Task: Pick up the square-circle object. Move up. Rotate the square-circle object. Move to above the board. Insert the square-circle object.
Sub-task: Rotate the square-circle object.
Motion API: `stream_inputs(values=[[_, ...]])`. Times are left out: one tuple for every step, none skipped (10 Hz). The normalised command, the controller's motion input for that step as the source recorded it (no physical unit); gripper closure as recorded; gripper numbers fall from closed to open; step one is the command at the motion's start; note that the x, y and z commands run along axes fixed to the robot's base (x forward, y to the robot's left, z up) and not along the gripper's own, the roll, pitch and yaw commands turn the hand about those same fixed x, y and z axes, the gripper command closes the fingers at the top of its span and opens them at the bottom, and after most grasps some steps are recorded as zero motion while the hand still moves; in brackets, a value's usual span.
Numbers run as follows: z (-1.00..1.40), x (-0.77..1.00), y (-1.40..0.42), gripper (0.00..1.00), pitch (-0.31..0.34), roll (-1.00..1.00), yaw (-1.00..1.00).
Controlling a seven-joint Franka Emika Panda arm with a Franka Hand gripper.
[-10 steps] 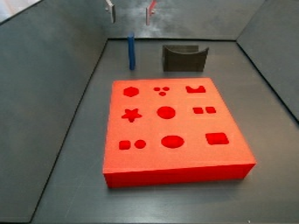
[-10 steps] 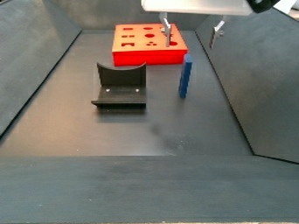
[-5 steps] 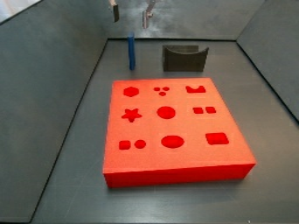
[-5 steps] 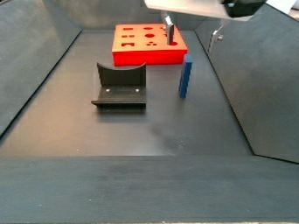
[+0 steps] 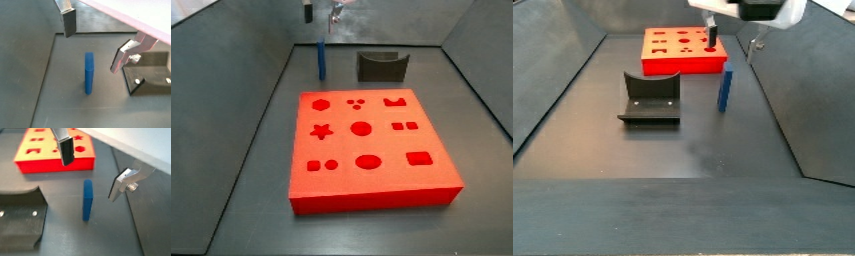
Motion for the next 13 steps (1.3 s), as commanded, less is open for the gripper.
stream_inputs(values=[[-0.04, 0.04, 0.01, 0.0, 0.0, -0.01, -1.0], [-0.04, 0.04, 0.01, 0.0, 0.0, -0.01, -1.0], [-0.04, 0.04, 0.01, 0.0, -0.001, -0.01, -1.0], [-0.04, 0.04, 0.01, 0.0, -0.001, -0.02, -1.0], [-0.04, 0.04, 0.01, 0.0, -0.001, -0.02, -1.0], [-0.04, 0.04, 0.01, 0.0, -0.001, -0.02, -1.0], [-0.04, 0.04, 0.01, 0.0, -0.001, -0.03, -1.0], [-0.04, 0.04, 0.01, 0.0, -0.001, -0.03, -1.0], [-0.04, 0.04, 0.01, 0.0, -0.001, -0.03, -0.76], [-0.04, 0.04, 0.01, 0.0, -0.001, -0.03, -0.6], [-0.04, 0.04, 0.01, 0.0, -0.001, -0.03, -0.28], [-1.0, 0.0, 0.0, 0.0, -0.002, -0.03, -0.16], [-1.0, 0.01, 0.0, 0.0, -0.011, -0.04, -0.1]])
